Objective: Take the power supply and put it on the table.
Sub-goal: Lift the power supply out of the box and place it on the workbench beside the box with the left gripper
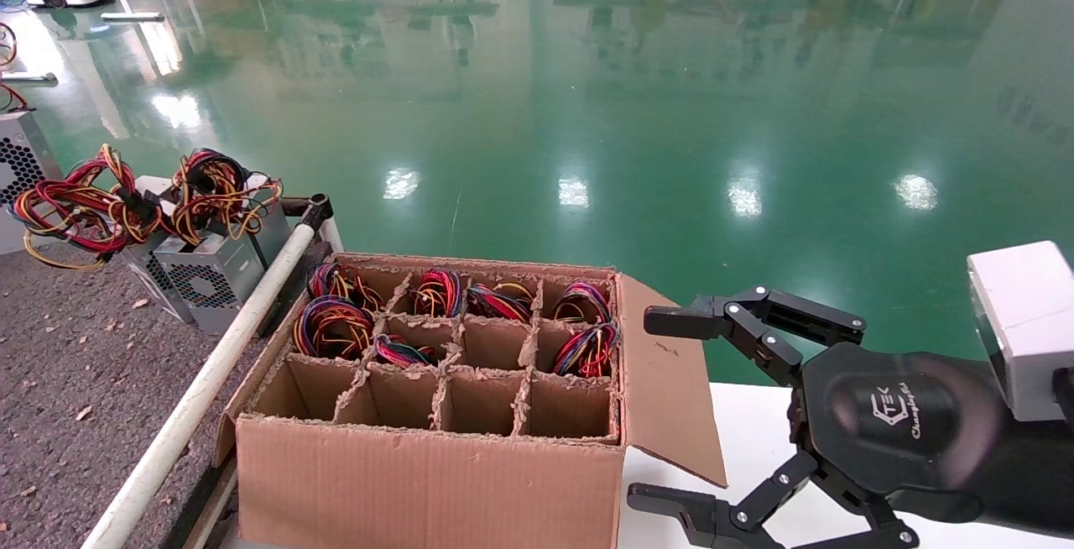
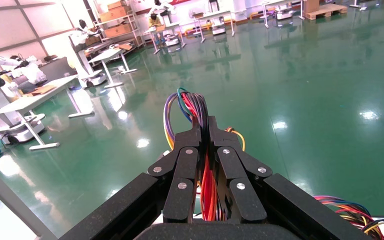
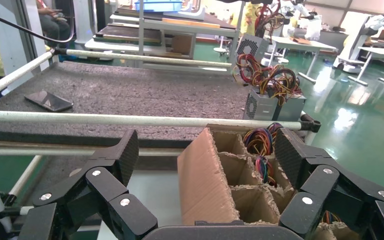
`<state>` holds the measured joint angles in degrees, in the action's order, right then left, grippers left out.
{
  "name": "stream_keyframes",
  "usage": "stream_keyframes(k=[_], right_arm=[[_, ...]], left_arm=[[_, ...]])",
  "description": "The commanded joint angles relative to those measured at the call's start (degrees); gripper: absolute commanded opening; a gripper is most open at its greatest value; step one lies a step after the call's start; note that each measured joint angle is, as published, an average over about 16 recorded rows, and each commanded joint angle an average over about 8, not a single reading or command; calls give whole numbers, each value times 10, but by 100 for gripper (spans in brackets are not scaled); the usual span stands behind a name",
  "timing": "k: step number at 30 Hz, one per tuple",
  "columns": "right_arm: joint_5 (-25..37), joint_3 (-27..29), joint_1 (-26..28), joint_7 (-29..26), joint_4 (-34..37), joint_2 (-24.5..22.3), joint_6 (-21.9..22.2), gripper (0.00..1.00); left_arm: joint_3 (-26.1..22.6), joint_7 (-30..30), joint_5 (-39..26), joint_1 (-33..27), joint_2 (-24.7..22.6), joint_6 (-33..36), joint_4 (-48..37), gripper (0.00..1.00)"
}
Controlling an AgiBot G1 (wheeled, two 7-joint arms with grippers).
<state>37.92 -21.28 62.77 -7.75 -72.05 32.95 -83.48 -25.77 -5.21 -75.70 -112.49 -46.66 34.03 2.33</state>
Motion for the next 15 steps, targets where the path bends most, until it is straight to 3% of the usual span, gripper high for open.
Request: stream_keyframes(k=[1, 15], right_arm=[[0, 0, 0, 0, 0, 0, 0, 100], [0, 0, 0, 0, 0, 0, 0, 100]], left_arm=[[0, 0, 0, 0, 0, 0, 0, 0], [-10, -2, -14, 8, 0, 5, -9, 0]])
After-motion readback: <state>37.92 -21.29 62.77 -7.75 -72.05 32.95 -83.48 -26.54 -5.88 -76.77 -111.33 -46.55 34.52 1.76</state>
